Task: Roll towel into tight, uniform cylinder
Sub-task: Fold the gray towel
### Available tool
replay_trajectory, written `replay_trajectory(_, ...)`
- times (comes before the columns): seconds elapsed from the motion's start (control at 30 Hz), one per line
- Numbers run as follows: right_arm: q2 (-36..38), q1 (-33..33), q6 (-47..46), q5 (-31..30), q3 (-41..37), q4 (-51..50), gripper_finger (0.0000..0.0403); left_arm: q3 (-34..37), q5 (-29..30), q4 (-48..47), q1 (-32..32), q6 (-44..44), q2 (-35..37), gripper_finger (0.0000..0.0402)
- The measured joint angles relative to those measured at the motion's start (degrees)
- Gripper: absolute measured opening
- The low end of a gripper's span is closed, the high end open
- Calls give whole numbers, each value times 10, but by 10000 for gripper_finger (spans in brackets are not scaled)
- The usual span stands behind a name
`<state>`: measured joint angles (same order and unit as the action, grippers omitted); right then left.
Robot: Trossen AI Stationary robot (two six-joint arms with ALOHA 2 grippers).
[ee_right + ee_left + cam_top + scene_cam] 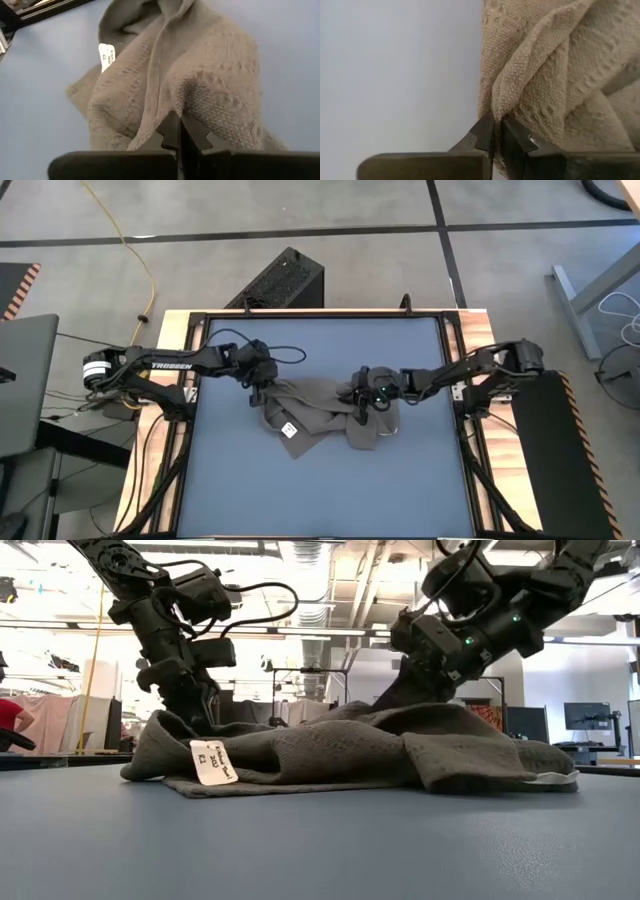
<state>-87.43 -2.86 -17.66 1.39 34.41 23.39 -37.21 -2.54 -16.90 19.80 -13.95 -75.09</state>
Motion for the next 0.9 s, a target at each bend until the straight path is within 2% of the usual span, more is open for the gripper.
replay_trajectory(0.17, 2, 0, -10, 0, 0, -3, 25, -20, 8, -14, -19, -27, 0, 77)
replay_trajectory(0.43, 4, 0, -10, 0, 0, -2, 26, -110, 49, -117, -41, -34, 0, 182)
replay_trajectory(0.63, 4, 2, -14, 1, 0, -2, 26, -160, 45, -169, -56, -34, 0, 215)
replay_trajectory(0.73, 4, 2, -16, 1, 0, -4, 26, -163, -13, -138, -69, -41, 0, 217)
replay_trajectory(0.83, 4, 2, -24, 1, 0, -4, 27, -150, -92, -57, -89, -55, 0, 217)
replay_trajectory(0.9, 4, 2, -36, 1, 0, -4, 30, -133, -115, 0, -104, -64, 0, 217)
